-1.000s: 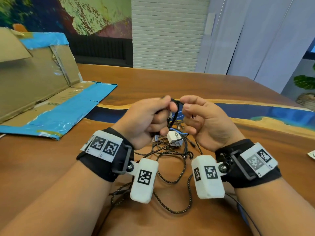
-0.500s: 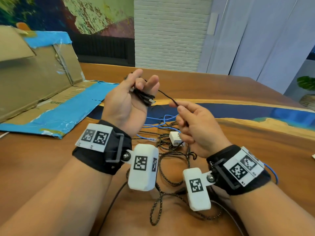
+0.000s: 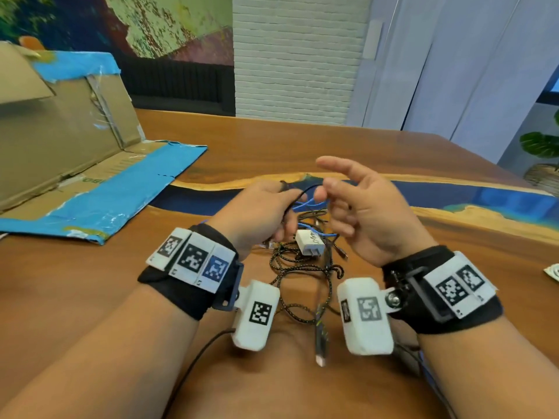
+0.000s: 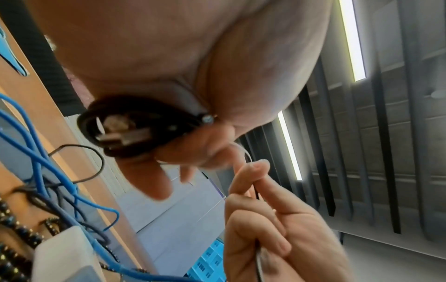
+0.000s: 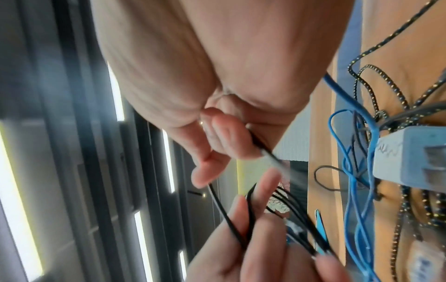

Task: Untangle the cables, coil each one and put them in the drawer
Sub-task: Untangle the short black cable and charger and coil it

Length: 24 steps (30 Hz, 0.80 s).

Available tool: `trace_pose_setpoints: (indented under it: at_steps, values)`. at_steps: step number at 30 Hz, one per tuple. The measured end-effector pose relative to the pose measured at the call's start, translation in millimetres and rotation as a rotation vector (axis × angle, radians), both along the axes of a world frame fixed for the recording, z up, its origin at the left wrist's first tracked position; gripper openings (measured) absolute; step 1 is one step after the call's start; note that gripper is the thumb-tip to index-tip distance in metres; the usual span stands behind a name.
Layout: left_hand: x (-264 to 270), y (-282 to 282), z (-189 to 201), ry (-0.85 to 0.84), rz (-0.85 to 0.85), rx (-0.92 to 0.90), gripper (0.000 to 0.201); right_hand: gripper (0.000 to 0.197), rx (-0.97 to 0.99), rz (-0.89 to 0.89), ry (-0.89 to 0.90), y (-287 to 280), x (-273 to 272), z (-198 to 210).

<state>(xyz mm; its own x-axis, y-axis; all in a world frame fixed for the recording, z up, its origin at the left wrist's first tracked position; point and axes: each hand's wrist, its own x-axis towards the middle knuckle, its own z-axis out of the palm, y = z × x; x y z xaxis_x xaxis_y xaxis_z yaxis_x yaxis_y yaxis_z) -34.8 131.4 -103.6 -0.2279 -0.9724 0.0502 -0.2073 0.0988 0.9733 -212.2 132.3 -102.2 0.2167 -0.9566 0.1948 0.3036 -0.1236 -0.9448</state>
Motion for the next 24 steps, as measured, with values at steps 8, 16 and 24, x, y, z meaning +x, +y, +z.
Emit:
trace_pose_setpoints:
  at_steps: [8, 16, 24]
  values:
    - [8.0, 10.0, 10.0, 0.479, -0.413, 0.065, 0.048, 0.021, 0.060, -0.261, -0.162, -16.1, -31.7, 0.5]
    - [14.1, 12.2, 22.5, 0.829, -0.359, 0.084, 0.041, 0.013, -0.097, -0.221, 0.378, -13.2, -2.1, -18.6]
    - [-7.6, 12.3, 4.1, 0.752, -0.387, 0.243, 0.043, 0.019, -0.069, -0.102, 0.229, -7.2, 15.4, -24.2]
